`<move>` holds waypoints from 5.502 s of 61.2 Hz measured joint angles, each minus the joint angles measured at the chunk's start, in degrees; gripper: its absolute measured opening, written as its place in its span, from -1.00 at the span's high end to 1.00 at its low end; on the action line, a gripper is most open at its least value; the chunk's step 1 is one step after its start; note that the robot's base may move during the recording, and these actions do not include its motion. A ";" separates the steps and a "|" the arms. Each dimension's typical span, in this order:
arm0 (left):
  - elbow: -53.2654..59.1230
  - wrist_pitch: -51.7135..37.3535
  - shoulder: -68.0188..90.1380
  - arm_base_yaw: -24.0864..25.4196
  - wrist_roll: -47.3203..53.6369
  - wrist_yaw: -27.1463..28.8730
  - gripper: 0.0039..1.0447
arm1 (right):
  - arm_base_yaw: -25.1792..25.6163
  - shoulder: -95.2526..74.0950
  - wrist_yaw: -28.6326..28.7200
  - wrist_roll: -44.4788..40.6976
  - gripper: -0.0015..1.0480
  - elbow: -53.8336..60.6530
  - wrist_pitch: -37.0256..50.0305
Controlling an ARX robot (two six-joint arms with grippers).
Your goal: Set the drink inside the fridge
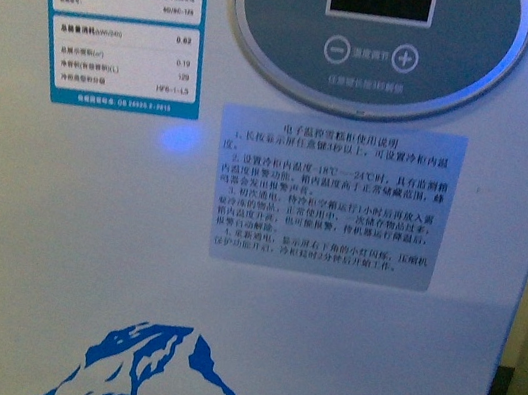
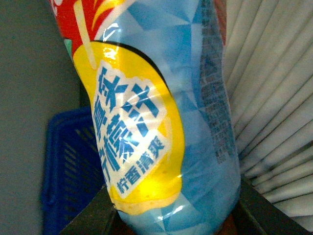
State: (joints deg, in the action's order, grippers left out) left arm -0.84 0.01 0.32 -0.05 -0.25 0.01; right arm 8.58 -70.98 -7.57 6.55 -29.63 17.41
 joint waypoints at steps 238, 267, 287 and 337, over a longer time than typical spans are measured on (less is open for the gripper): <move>-54.14 -10.62 90.27 1.01 71.67 -38.10 -0.85 | -28.74 53.79 -38.29 4.17 0.21 11.82 -23.37; -81.33 -23.63 112.30 -4.87 68.81 -24.41 -0.85 | -28.74 53.79 -38.32 4.17 0.21 11.82 -23.37; -76.89 -32.44 109.90 -6.73 57.42 -18.27 -0.85 | -28.74 53.79 -38.29 4.17 0.21 11.82 -23.37; -10.43 2.34 8.55 -1.77 0.98 1.03 0.18 | -26.58 51.98 -30.36 2.10 0.21 8.33 -31.47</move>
State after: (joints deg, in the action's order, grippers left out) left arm -11.27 2.35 8.86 -1.83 0.73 1.04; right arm -18.00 -19.00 -37.93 8.64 -21.30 -14.06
